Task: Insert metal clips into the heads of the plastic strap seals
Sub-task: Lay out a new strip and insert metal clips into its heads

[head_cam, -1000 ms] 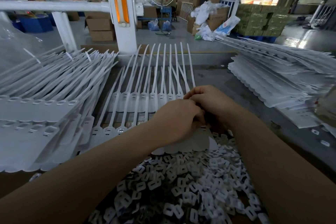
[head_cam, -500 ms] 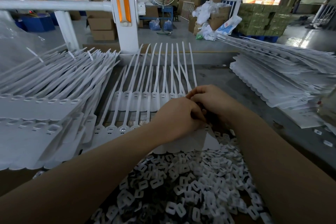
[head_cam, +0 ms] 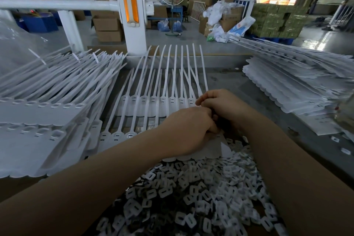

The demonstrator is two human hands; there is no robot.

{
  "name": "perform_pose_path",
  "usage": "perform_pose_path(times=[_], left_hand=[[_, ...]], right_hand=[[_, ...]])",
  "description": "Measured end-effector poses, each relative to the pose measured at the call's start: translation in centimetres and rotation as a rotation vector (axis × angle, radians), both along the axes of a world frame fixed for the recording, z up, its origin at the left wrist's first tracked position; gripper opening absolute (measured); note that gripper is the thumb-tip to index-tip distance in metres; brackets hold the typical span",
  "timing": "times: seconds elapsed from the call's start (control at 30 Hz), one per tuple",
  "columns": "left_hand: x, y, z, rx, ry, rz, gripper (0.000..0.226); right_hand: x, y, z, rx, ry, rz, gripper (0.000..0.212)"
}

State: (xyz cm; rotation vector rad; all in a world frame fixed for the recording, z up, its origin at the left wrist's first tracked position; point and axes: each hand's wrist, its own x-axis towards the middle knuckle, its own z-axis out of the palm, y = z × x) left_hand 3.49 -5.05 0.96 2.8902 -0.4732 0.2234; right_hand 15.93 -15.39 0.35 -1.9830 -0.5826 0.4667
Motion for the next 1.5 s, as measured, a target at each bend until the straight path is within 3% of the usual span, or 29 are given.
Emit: perform_pose_path(times=[0.27, 0.33, 0.47, 0.53, 0.83, 0.93, 1.03, 1.1, 1.2, 1.5], left_hand=[[-0.6, 0.1, 0.2, 0.307, -0.133, -0.121, 0.036], [-0.4, 0.2, 0.3, 0.255, -0.094, -0.102, 0.034], [-0.3, 1.1, 0.3, -0.084, 0.057, -0.020, 0.025], [-0.3, 1.4, 0.0, -0.145, 0.058, 0.005, 0.025], [-1.0, 1.2, -0.2, 0.164, -0.084, -0.072, 0.031], [-1.2, 1.5, -0.1, 0.172, -0.008, -0.046, 0.034], [-1.2, 2.2, 0.8, 0.081, 0.211, -0.033, 0.038], [-1.5, 3.2, 1.7, -0.131, 0.292, -0.023, 0.039], [-2.5, 5.6, 3.0, -0.476, 0.274, 0.095, 0.027], [-3.6, 6.7, 2.3, -0.463, 0.453, 0.183, 0.016]], right_hand=[[-0.2, 0.1, 0.0, 0.007, 0.013, -0.008, 0.021], [-0.1, 0.2, 0.1, -0.007, 0.000, -0.003, 0.021], [0.0, 0.2, 0.1, -0.017, -0.015, 0.009, 0.022], [0.0, 0.2, 0.0, -0.014, -0.007, 0.005, 0.022], [-0.2, 0.1, 0.0, -0.009, 0.019, -0.007, 0.021], [-0.3, 0.2, 0.2, -0.030, -0.002, -0.007, 0.022], [-0.4, 0.2, 0.4, -0.052, -0.023, -0.008, 0.023], [-0.4, 0.1, 0.5, -0.065, -0.031, 0.002, 0.021], [-0.4, 0.1, 0.6, -0.066, -0.026, 0.003, 0.020], [-0.3, 0.1, 0.7, -0.074, -0.012, -0.007, 0.021]])
